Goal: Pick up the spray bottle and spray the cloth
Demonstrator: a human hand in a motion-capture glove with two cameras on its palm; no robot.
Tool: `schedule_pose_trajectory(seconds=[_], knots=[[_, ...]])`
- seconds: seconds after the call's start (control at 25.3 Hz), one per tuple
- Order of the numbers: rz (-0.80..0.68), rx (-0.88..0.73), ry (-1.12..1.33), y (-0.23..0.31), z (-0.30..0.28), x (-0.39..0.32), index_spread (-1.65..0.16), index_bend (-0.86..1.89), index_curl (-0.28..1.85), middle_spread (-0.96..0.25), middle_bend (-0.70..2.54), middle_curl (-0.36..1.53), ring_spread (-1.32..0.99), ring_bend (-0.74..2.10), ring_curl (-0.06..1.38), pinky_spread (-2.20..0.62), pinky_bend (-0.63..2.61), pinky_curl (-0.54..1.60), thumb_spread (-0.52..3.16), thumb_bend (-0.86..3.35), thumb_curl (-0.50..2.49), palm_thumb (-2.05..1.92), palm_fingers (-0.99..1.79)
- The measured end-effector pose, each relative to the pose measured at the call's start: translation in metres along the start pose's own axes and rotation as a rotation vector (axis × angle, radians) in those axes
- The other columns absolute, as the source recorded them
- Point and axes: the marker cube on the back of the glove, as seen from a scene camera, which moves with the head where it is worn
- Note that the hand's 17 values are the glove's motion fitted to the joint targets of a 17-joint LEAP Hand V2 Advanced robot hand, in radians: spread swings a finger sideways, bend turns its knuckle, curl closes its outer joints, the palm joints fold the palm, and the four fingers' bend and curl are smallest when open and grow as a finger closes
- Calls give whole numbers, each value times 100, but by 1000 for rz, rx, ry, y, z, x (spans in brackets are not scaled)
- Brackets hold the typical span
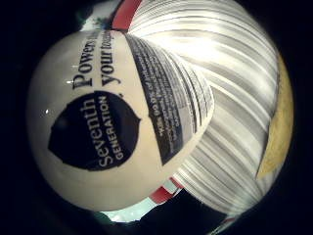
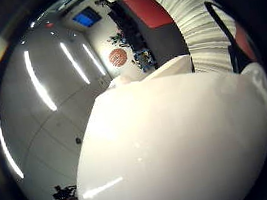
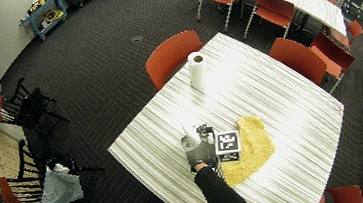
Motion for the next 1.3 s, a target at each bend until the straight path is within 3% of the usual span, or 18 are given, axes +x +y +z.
schedule_pose_trajectory(seconds=[0.16, 0.36, 0.71, 1.03, 1.3], knots=[[2, -31, 20, 1, 1, 2, -19, 53, 70, -9, 55, 61, -17, 39, 54, 7, 11, 18, 62, 1, 86, 124, 70], [-15, -69, 34, 2, 5, 2, -25, 20, 64, 1, 31, 53, -3, 35, 57, 13, 35, 28, 77, -5, 80, 111, 6], [-118, -199, 16, 33, 32, -14, -33, 12, 45, 6, 22, 45, 6, 28, 45, 17, 36, 27, 89, -2, 73, 106, 9], [-300, -374, -143, 126, 53, -41, -35, 14, 40, 9, 18, 42, 11, 28, 43, 18, 36, 29, 94, -2, 69, 105, 8], [-214, -403, -150, 173, 56, -27, -36, 16, 37, 10, 18, 40, 13, 28, 42, 19, 36, 30, 97, -2, 66, 104, 8]])
